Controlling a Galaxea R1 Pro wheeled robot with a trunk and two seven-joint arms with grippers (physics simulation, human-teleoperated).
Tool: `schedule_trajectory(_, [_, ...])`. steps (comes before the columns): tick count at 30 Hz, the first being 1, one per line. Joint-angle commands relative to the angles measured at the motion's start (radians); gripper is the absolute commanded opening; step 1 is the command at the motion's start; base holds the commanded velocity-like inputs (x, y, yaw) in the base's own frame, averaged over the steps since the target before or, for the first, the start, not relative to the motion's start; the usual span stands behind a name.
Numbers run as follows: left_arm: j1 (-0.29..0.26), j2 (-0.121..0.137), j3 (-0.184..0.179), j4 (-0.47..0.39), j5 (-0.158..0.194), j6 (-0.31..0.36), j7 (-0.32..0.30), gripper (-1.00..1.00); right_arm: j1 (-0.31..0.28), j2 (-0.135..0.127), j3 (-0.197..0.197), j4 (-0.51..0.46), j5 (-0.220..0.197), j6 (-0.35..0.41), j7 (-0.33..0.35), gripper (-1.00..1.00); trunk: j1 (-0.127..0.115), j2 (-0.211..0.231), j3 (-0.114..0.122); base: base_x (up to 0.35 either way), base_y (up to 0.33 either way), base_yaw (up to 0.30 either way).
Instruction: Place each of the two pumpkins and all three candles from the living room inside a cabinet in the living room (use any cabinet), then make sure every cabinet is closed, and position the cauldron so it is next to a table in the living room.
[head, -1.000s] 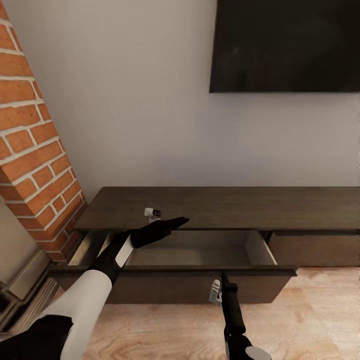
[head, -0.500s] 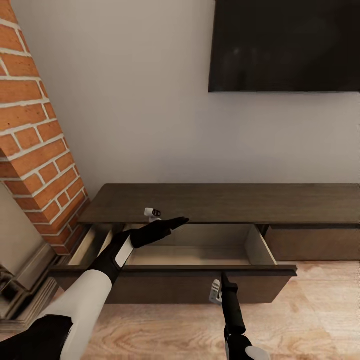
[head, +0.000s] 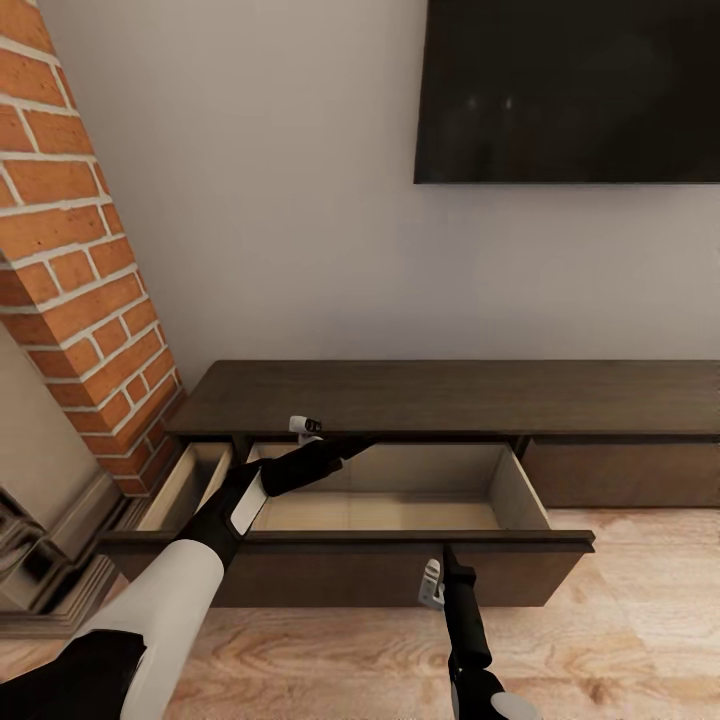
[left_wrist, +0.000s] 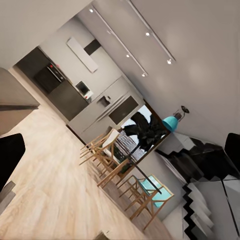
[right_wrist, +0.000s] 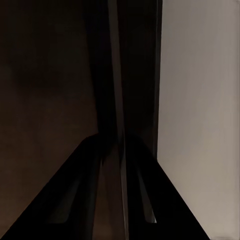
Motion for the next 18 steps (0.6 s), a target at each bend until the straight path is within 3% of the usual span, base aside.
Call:
schedule_trajectory(1, [0.0,0.0,0.0,0.0,0.0,0.0,0.0,1.0,0.0,0.0,-0.006,0.001,-0.009,-0.004,0.009,-1.0,0.0,0.0,0.0,-0.009,0.0,0.0])
schedule_trajectory(18, [0.0,0.0,0.0,0.0,0.0,0.0,0.001,1.0,0.001,-0.001,-0.006,0.001,-0.009,-0.005,0.011,-1.0,0.0,0.0,0.0,-0.001,0.0,0.0])
